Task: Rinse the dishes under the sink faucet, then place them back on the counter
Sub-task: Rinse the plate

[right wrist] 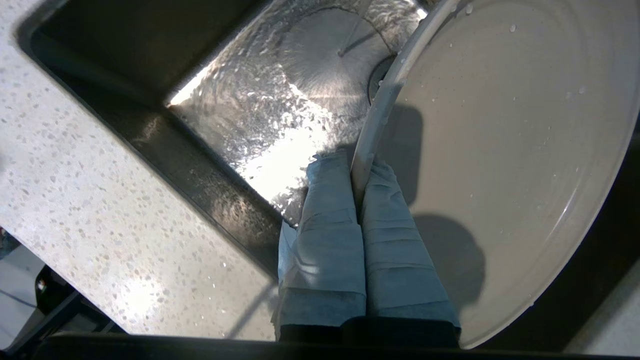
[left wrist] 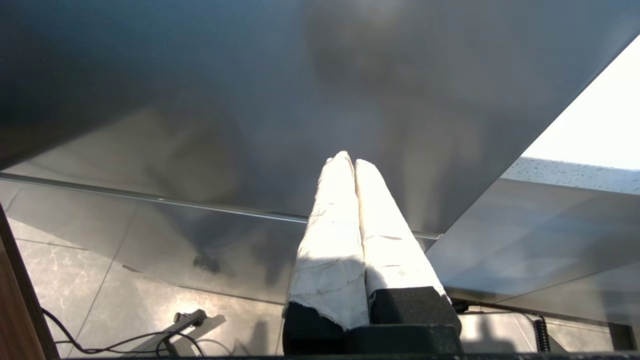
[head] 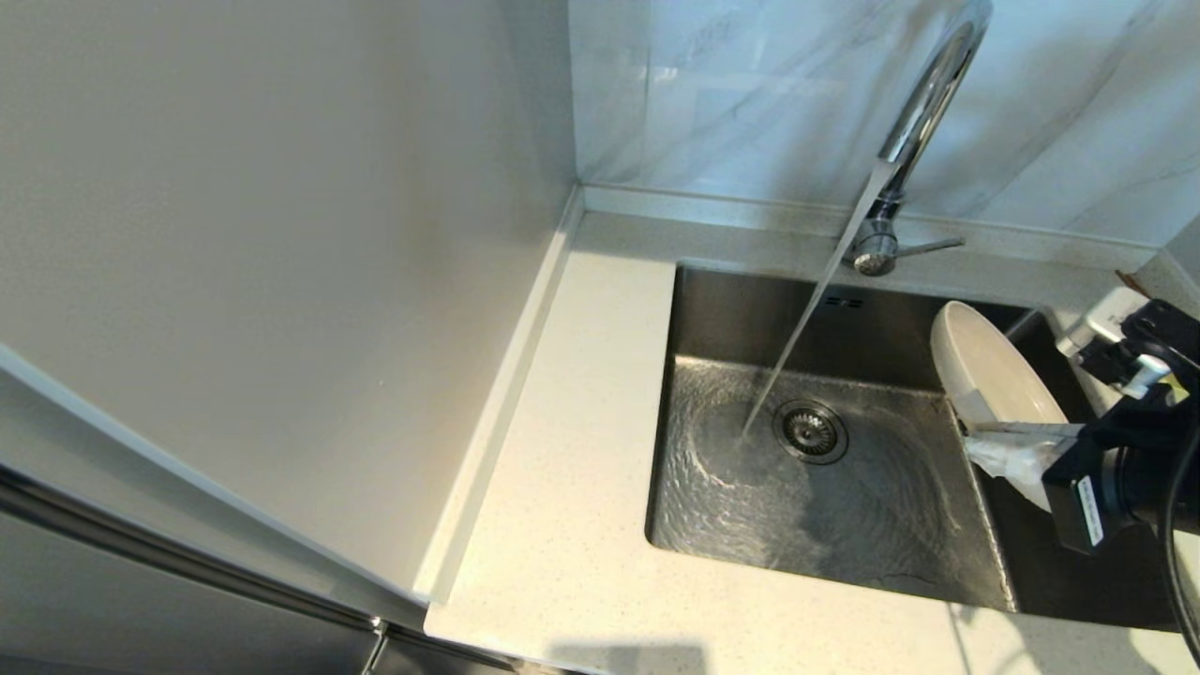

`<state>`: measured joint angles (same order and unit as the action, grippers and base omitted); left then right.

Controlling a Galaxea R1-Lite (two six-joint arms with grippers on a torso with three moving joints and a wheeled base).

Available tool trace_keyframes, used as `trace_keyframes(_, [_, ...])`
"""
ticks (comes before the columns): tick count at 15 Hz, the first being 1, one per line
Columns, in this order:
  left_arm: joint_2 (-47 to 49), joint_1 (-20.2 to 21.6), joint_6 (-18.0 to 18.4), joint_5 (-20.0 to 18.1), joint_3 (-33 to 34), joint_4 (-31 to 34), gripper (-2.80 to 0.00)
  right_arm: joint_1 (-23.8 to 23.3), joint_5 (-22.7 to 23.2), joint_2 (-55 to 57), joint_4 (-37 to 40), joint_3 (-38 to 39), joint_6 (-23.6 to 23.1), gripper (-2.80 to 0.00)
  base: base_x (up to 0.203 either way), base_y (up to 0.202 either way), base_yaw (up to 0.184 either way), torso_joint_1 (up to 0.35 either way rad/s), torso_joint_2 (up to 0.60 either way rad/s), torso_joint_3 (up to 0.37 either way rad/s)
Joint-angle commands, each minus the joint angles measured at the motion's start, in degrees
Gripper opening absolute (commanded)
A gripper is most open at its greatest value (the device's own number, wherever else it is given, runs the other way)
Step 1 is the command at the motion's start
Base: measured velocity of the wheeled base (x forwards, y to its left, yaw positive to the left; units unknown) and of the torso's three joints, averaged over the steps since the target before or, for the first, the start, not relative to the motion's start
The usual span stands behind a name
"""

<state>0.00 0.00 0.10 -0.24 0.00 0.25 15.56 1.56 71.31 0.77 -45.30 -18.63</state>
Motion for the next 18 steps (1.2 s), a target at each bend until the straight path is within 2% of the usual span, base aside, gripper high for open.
trace_keyframes(1, [0.0,0.0,0.0,0.0,0.0,0.0,-2.80,1.2,0.1,3.6,0.0,-2.1,0.0,-2.80,0.000,0.000,0.000,0.000,0.00,0.000])
trace_keyframes(3, [0.0,0.0,0.0,0.0,0.0,0.0,-2.80,3.1,0.0,5.8,-0.1,-5.0,1.7,-2.80,0.000,0.000,0.000,0.000,0.00,0.000])
trace_keyframes(5, [0.0,0.0,0.0,0.1,0.0,0.0,-2.80,5.7,-0.4,8.2,-1.4,-8.1,6.5,-2.80,0.000,0.000,0.000,0.000,0.00,0.000])
trace_keyframes(13, [0.0,0.0,0.0,0.0,0.0,0.0,-2.80,7.1,-0.9,13.3,-2.1,-14.5,13.0,-2.80,0.000,0.000,0.000,0.000,0.00,0.000])
trace_keyframes(16, [0.0,0.0,0.0,0.0,0.0,0.0,-2.80,9.0,-3.5,14.9,-2.1,-16.0,16.3,-2.80,0.000,0.000,0.000,0.000,0.00,0.000])
trace_keyframes(18, [0.0,0.0,0.0,0.1,0.0,0.0,-2.80,10.3,-3.7,15.2,-2.1,-16.6,16.8,-2.80,0.000,0.000,0.000,0.000,0.00,0.000])
